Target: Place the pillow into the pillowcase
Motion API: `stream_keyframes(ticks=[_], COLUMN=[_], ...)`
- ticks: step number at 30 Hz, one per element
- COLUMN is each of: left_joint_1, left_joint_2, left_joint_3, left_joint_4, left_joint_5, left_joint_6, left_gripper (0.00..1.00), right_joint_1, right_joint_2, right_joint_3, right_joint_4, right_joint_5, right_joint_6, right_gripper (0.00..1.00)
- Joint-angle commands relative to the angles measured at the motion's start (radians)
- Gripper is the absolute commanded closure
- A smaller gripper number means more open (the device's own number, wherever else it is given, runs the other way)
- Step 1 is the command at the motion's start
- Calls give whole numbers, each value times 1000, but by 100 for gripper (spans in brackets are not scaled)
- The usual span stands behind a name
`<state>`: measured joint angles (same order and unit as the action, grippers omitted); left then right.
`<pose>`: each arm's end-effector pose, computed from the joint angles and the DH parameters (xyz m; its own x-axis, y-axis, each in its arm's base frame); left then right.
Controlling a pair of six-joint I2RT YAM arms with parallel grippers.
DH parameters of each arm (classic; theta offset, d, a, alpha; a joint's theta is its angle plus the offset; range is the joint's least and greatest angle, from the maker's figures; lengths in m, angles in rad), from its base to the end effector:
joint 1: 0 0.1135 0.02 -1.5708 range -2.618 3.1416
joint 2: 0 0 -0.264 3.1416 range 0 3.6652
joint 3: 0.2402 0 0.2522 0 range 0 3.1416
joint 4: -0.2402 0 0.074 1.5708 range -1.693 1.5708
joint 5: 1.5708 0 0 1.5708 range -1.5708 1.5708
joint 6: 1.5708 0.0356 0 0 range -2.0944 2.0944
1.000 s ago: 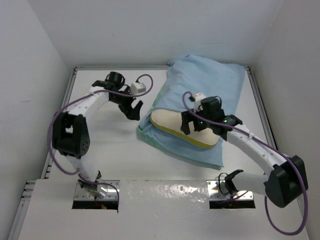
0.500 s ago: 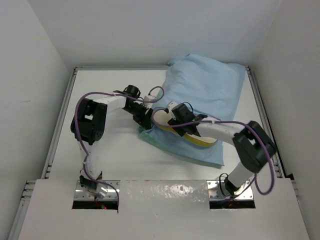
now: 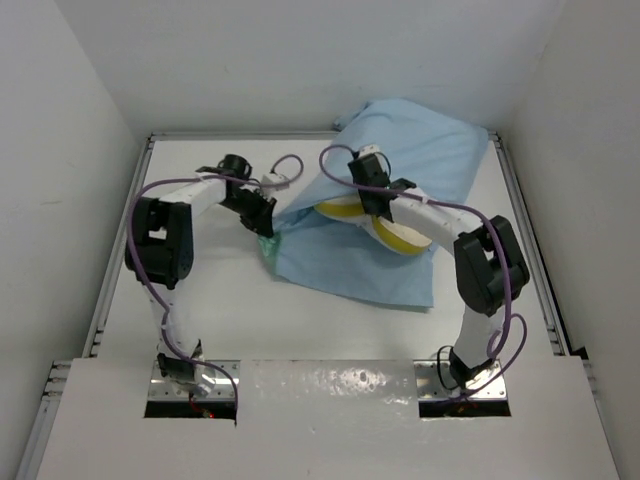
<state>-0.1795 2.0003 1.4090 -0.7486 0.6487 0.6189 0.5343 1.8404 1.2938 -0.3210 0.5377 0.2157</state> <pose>0.3801 -0.0908 0.1671 -0.6187 0.5821 -0.5276 0.7824 0.5177 -0.3463 0.3522 0.1872 0.2121 -0.6739 -0.1851 -0.7153 -0.0083 0.9699 -0.2432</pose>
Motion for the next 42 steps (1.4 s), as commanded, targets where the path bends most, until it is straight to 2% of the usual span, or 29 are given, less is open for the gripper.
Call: stream_keyframes(ticks=[1, 3, 6, 7, 8, 9, 11, 12, 14, 16, 19, 20, 21, 22, 25, 26, 28, 29, 31, 33, 34, 35, 42], left_joint_1=[101, 121, 124, 124, 124, 124, 124, 124, 123, 112, 23, -32, -58, -80, -113, -118, -121, -124, -126, -126, -126, -126, -126], left_joint_2=[-72, -81, -84, -84, -81, -77, -78, -93, -157, -221, -279, -262, -256, -250, -239, -239, -241, -239, -219, -193, -163, -144, -51], left_joint_3=[30, 18, 36, 79, 79, 143, 218, 293, 347, 334, 277, 216, 216, 127, -17, -45, -116, -129, -140, -102, -87, -72, -16], left_joint_4=[-89, -72, -12, -8, -8, -29, -57, -84, -92, -60, -92, -118, -112, -86, 64, 171, 339, 392, 492, 517, 528, 528, 595], left_joint_5=[-257, -329, -438, -440, -432, -385, -324, -240, -141, -14, 14, -3, -17, -33, -52, -75, -136, -237, -335, -457, -483, -518, -544], left_joint_6=[145, 180, 179, 173, 167, 162, 145, 118, 101, 76, 79, 79, 73, 53, -57, -127, -217, -237, -257, -248, -228, -217, -143], left_gripper=[100, 100, 100, 100, 92, 61, 47, 30, 26, 26, 55, 71, 74, 75, 64, 55, 48, 41, 35, 27, 17, 1, 0], right_joint_1=[-94, -94, -94, -92, -88, -76, -66, -65, -63, -63, -63, -65, -65, -63, -63, -68, -69, -71, -73, -71, -71, -71, -69], right_joint_2=[-15, -13, -12, -10, -4, 19, 46, 72, 89, 109, 132, 137, 137, 140, 151, 154, 167, 172, 177, 168, 160, 145, 97], right_joint_3=[147, 171, 197, 197, 203, 225, 251, 275, 300, 312, 337, 340, 338, 335, 344, 351, 375, 384, 397, 386, 369, 355, 268], right_joint_4=[99, 114, 117, 137, 134, 128, 106, 102, 102, 103, 102, 105, 109, 112, 109, 108, 100, 100, 100, 118, 125, 143, 177], right_joint_5=[70, 27, -125, -228, -257, -281, -340, -355, -374, -377, -389, -395, -395, -395, -394, -393, -400, -403, -435, -473, -479, -487, -533], right_joint_6=[140, 137, 151, 152, 160, 163, 189, 206, 250, 289, 316, 338, 349, 358, 392, 398, 413, 418, 430, 441, 442, 444, 435], right_gripper=[100, 100, 100, 100, 100, 100, 100, 100, 100, 100, 100, 100, 100, 100, 100, 100, 100, 100, 100, 100, 100, 100, 100])
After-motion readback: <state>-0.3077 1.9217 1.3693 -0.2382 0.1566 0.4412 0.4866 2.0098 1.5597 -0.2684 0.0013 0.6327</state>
